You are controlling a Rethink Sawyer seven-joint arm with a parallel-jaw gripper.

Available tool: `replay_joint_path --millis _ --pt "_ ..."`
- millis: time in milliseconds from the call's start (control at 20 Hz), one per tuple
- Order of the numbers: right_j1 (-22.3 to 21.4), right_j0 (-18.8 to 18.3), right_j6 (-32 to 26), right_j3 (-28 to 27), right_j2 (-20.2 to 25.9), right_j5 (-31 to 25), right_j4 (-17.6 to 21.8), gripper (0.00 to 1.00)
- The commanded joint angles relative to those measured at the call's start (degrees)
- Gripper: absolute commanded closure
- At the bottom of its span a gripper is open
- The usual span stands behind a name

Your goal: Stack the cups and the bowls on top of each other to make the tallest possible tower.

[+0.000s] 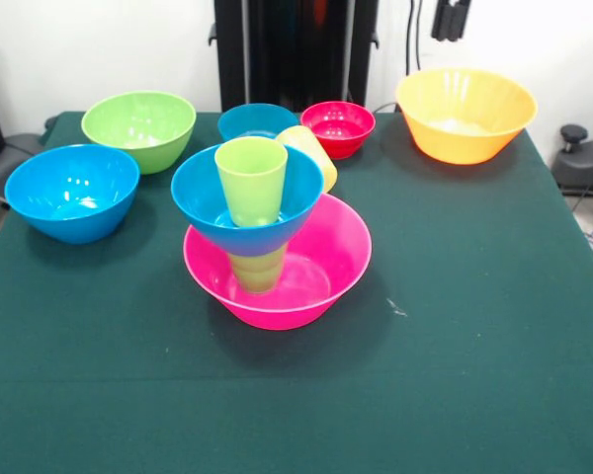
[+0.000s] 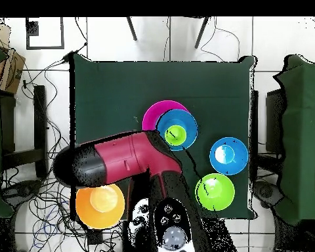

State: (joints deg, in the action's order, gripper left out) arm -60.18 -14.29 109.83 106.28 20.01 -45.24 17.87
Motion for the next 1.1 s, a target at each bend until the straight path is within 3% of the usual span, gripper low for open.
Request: replay_joint_path --millis 50,700,1100 --pt "4.23 3.65 0.65 -4.57 0.77 -6.69 3.68 1.0" --pt "5.02 4.5 1.26 -2.25 -1.17 -1.29 5.08 1.0" --pt "6.83 2.9 2.25 0.76 -2.3 5.9 6.88 1.0"
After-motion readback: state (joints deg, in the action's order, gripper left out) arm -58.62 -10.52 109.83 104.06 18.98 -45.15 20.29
